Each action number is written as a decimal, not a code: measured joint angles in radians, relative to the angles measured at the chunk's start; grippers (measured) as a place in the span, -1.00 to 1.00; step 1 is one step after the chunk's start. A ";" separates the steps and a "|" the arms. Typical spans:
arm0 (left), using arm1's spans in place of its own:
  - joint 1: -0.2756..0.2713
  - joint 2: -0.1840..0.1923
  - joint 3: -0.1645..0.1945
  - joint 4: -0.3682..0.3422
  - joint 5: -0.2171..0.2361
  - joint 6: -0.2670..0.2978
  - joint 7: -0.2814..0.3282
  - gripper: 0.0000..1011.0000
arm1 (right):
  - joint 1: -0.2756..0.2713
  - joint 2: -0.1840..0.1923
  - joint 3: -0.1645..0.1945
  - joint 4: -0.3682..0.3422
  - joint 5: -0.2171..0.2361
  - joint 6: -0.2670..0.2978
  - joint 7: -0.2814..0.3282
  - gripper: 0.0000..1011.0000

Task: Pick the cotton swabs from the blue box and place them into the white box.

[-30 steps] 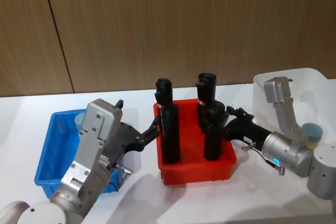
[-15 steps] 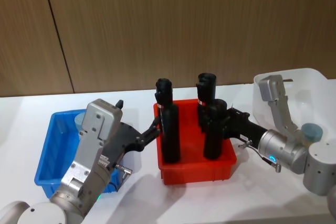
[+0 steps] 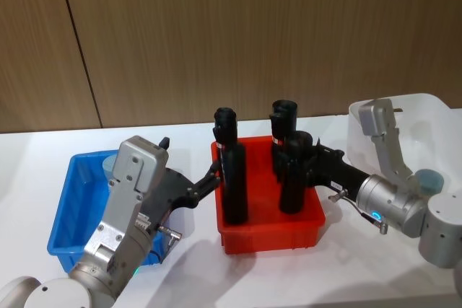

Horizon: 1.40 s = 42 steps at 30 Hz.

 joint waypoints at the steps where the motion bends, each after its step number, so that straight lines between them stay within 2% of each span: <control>1: 0.000 0.000 0.000 0.000 0.000 0.000 0.000 0.99 | -0.004 0.002 0.001 -0.010 0.002 0.003 -0.001 0.01; 7: 0.000 0.000 0.000 0.000 0.000 0.000 0.000 0.99 | -0.037 0.016 0.005 -0.095 0.017 0.024 -0.011 0.01; 17: 0.000 0.000 0.000 0.000 0.000 0.000 0.000 0.99 | -0.105 0.049 0.021 -0.292 0.049 0.073 -0.050 0.01; 18: 0.000 0.000 0.000 0.000 0.000 0.000 0.000 0.99 | -0.117 0.056 0.024 -0.327 0.055 0.082 -0.059 0.01; 19: 0.000 0.000 0.000 0.000 0.000 0.000 0.000 0.99 | -0.117 0.056 0.024 -0.327 0.055 0.082 -0.059 0.01; 22: 0.000 0.000 0.000 0.000 0.000 0.000 0.000 0.99 | -0.144 0.070 0.030 -0.405 0.067 0.101 -0.084 0.01; 28: 0.000 0.000 0.000 0.000 0.000 0.000 0.000 0.99 | -0.184 0.091 0.040 -0.515 0.078 0.123 -0.135 0.01; 34: 0.000 0.000 0.000 0.000 0.000 0.000 0.000 0.99 | -0.220 0.112 0.052 -0.608 0.081 0.140 -0.199 0.01; 42: 0.000 0.000 0.000 0.000 0.000 0.000 0.000 0.99 | -0.258 0.140 0.071 -0.695 0.077 0.157 -0.276 0.01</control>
